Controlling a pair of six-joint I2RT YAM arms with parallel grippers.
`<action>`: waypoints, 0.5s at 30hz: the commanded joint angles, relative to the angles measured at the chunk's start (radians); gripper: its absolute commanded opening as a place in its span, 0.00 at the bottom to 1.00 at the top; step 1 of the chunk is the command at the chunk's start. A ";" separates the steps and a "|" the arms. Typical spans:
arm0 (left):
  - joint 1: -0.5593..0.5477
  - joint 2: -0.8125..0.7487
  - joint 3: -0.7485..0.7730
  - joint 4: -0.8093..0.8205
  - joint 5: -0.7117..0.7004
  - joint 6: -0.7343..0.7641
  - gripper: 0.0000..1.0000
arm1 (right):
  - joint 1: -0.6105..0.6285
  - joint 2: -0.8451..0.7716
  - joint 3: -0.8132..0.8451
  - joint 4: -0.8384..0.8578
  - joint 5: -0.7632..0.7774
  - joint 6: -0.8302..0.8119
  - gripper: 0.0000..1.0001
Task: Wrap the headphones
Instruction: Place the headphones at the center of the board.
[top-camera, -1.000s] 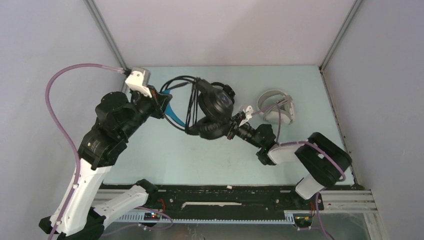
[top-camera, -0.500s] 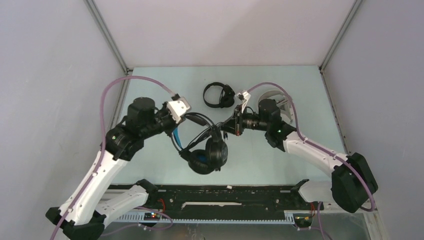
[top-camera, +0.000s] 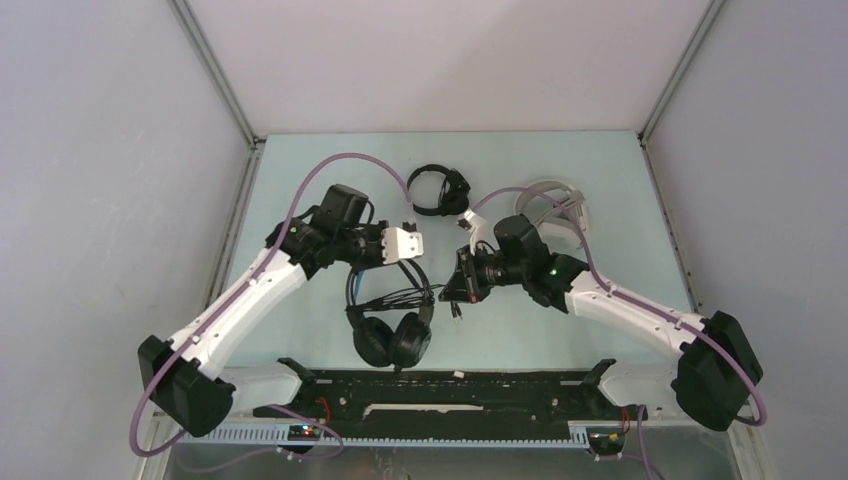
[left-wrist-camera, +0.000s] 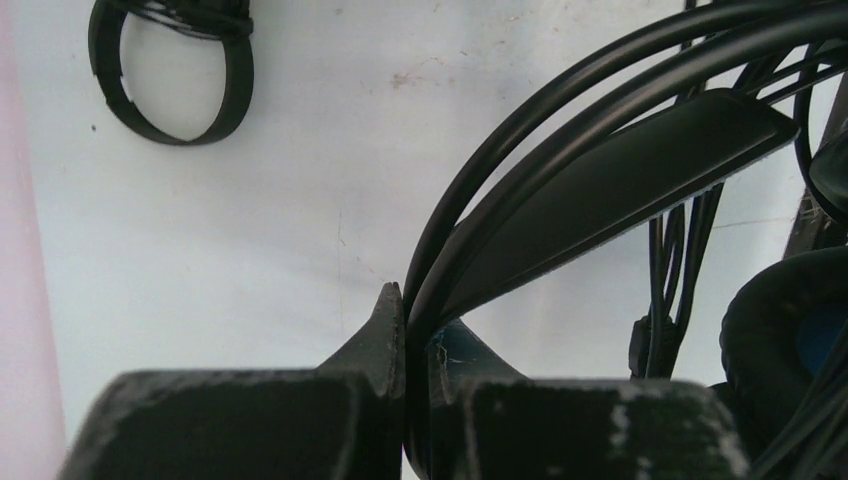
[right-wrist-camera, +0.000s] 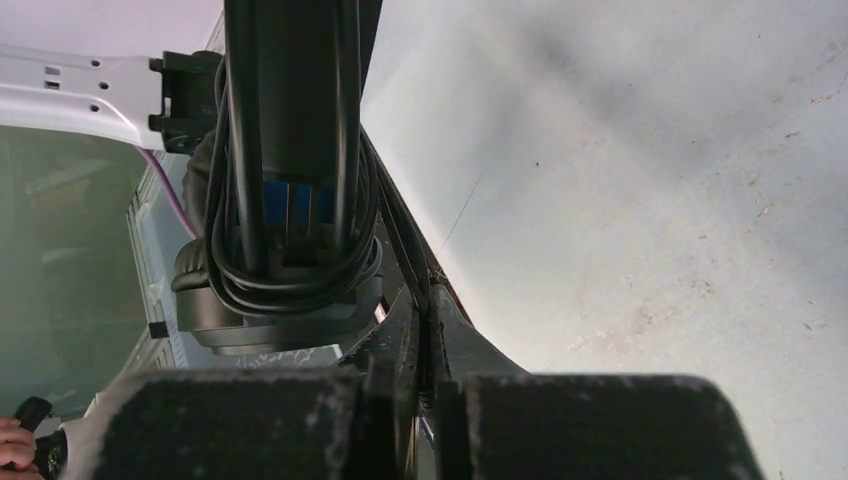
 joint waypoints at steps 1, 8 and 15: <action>0.016 0.048 0.014 -0.192 -0.113 0.278 0.00 | -0.010 0.025 0.026 0.073 0.114 0.040 0.00; 0.015 0.146 -0.047 -0.046 -0.217 0.276 0.00 | 0.024 0.125 0.002 0.194 0.136 0.121 0.00; 0.005 0.202 -0.079 0.064 -0.249 0.251 0.08 | 0.014 0.227 -0.023 0.278 0.128 0.180 0.00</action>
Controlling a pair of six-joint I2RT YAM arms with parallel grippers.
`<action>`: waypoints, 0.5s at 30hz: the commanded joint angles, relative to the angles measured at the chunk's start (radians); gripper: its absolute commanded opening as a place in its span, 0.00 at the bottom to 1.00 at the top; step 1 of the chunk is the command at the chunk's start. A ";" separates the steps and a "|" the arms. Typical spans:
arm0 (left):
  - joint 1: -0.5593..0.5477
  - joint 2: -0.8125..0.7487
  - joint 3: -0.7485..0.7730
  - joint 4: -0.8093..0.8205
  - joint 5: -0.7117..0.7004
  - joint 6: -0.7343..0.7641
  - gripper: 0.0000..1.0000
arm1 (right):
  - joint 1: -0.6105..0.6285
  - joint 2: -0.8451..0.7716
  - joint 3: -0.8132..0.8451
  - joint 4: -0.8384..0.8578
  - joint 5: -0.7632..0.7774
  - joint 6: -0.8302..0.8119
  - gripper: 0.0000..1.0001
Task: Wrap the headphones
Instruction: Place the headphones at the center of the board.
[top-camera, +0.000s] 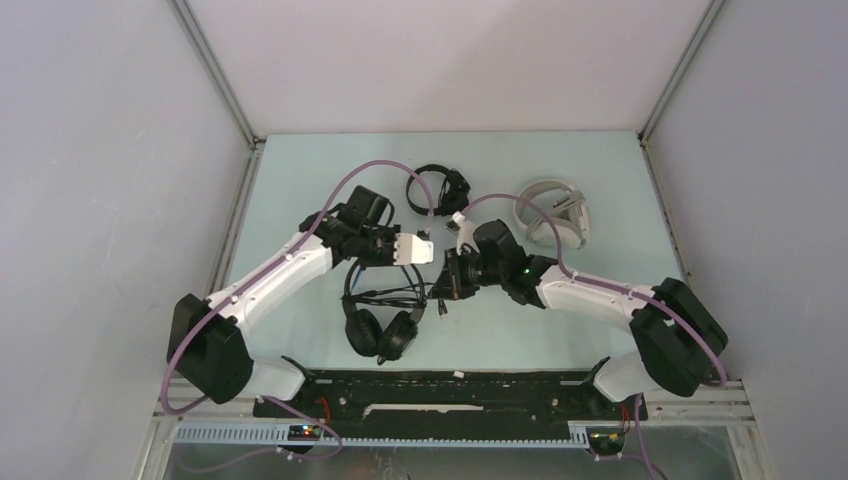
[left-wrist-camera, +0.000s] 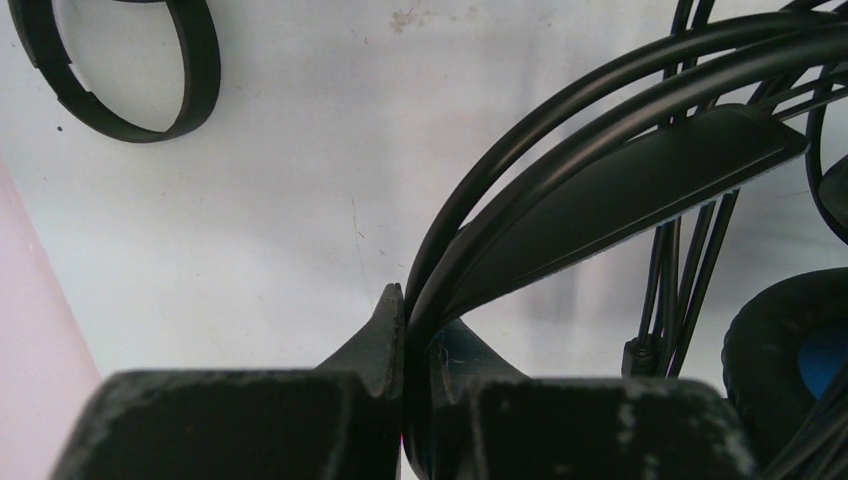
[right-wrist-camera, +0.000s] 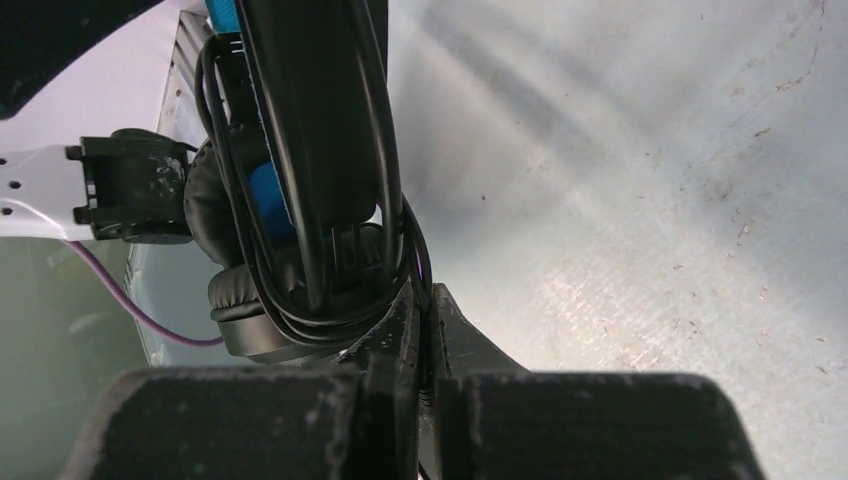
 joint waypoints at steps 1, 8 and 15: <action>0.005 0.022 -0.054 -0.013 -0.160 0.055 0.08 | -0.021 0.045 -0.004 0.097 0.008 0.049 0.00; 0.001 0.053 -0.091 0.071 -0.163 0.043 0.03 | -0.032 0.107 -0.045 0.111 -0.001 0.075 0.00; 0.000 0.094 -0.088 0.087 -0.128 0.033 0.00 | -0.044 0.144 -0.090 0.144 -0.027 0.084 0.00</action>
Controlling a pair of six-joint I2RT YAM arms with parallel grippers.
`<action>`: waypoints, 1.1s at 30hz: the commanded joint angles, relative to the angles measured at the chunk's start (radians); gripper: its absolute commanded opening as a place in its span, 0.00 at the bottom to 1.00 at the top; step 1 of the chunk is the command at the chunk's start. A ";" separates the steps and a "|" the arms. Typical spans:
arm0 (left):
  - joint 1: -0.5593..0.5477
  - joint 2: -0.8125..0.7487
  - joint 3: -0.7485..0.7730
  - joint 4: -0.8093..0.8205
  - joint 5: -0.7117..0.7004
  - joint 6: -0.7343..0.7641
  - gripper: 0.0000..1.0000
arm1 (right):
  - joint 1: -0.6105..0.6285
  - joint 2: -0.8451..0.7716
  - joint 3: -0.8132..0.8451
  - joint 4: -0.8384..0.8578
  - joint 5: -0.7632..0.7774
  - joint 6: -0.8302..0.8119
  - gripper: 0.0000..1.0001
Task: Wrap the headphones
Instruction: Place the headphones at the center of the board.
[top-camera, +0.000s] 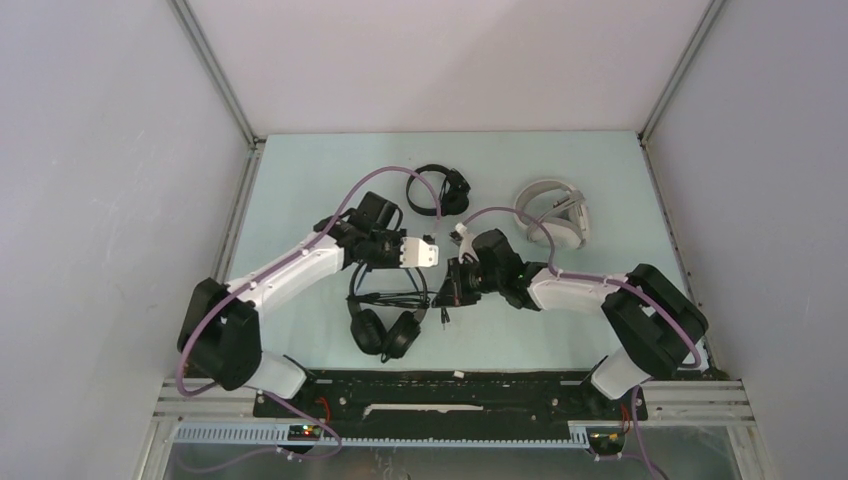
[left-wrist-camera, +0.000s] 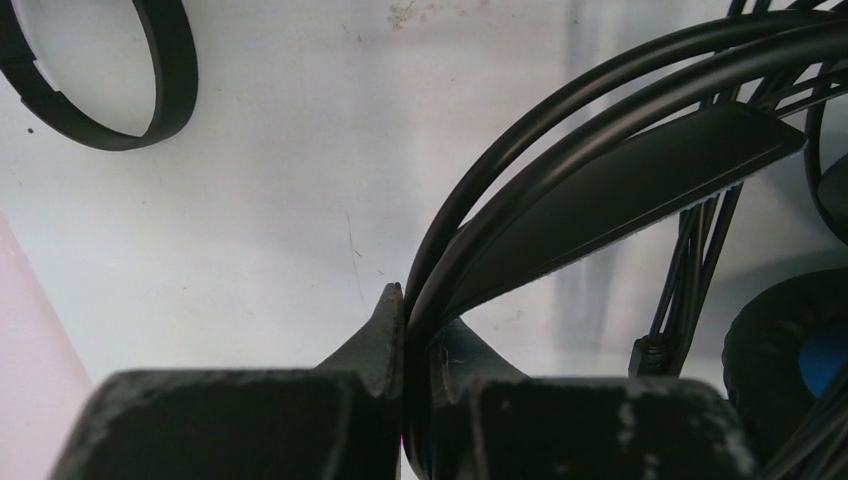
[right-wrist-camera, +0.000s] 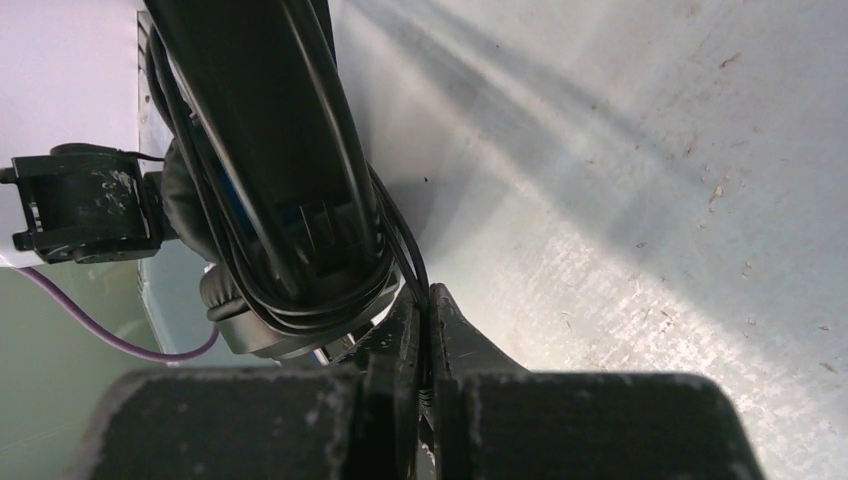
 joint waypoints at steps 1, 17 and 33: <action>0.014 0.027 -0.019 -0.038 -0.075 0.028 0.00 | -0.018 0.018 -0.017 0.023 -0.013 0.011 0.00; -0.012 0.090 -0.007 0.011 -0.090 0.009 0.20 | -0.055 0.125 -0.027 0.231 -0.080 0.039 0.05; -0.016 0.076 0.013 -0.003 -0.061 -0.004 0.47 | -0.111 0.208 -0.012 0.253 -0.135 0.034 0.11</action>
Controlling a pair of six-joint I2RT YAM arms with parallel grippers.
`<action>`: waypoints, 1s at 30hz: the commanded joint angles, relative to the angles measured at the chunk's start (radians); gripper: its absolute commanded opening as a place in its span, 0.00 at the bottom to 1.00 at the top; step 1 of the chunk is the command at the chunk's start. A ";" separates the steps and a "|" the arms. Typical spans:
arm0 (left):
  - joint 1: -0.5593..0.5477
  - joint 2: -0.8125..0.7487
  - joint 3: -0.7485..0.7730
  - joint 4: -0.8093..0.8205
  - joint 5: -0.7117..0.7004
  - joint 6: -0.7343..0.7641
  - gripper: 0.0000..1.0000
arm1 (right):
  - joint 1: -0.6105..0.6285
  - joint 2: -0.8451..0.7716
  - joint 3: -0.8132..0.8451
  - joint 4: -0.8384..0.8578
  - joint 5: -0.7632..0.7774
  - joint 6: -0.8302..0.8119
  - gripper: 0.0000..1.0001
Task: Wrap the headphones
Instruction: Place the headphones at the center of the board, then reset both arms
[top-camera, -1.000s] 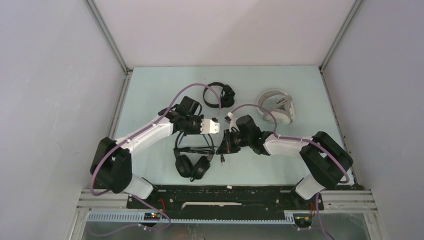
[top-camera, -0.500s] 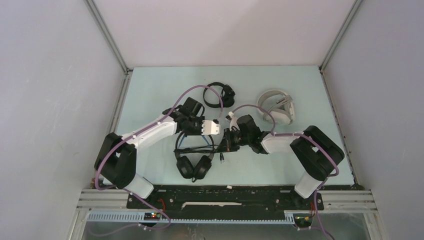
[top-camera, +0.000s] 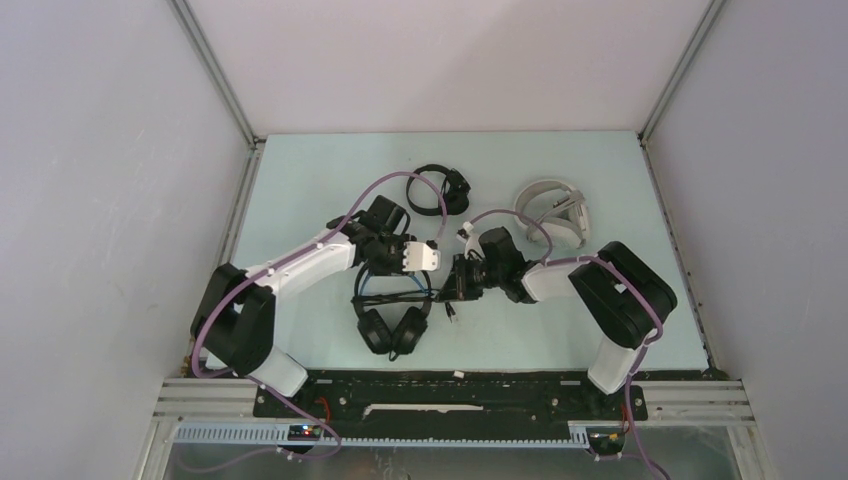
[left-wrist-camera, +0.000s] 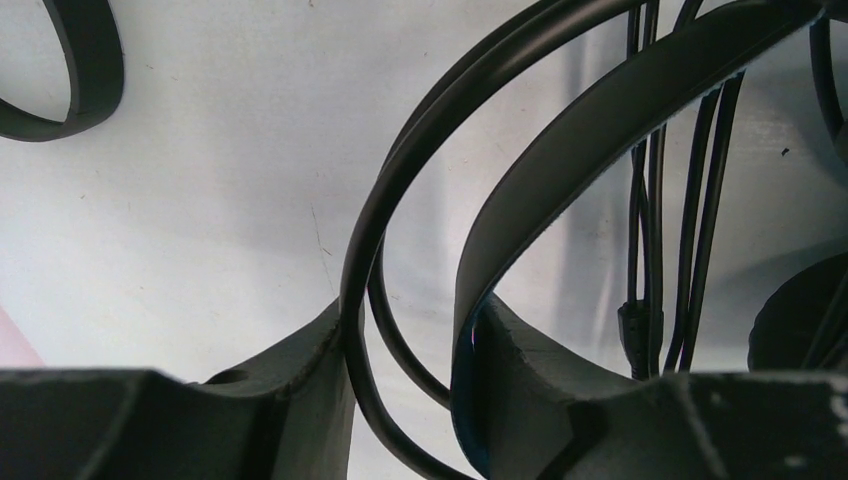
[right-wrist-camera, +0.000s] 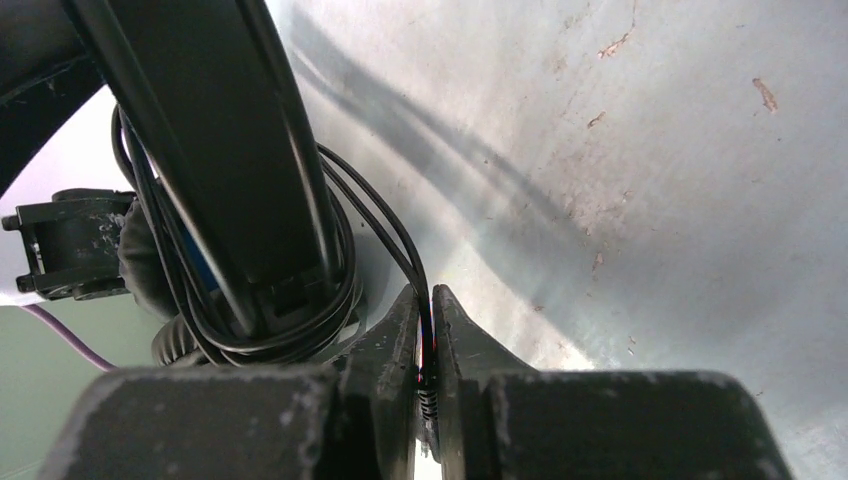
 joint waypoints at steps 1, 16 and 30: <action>-0.002 -0.027 0.014 -0.017 -0.002 0.004 0.47 | -0.005 0.015 0.013 0.039 -0.019 -0.004 0.12; -0.003 -0.107 0.040 -0.037 0.044 -0.005 0.81 | -0.010 0.023 0.031 0.016 -0.006 -0.027 0.16; -0.042 -0.508 0.004 0.033 -0.015 -0.194 1.00 | -0.033 -0.184 0.052 -0.288 0.134 -0.137 0.47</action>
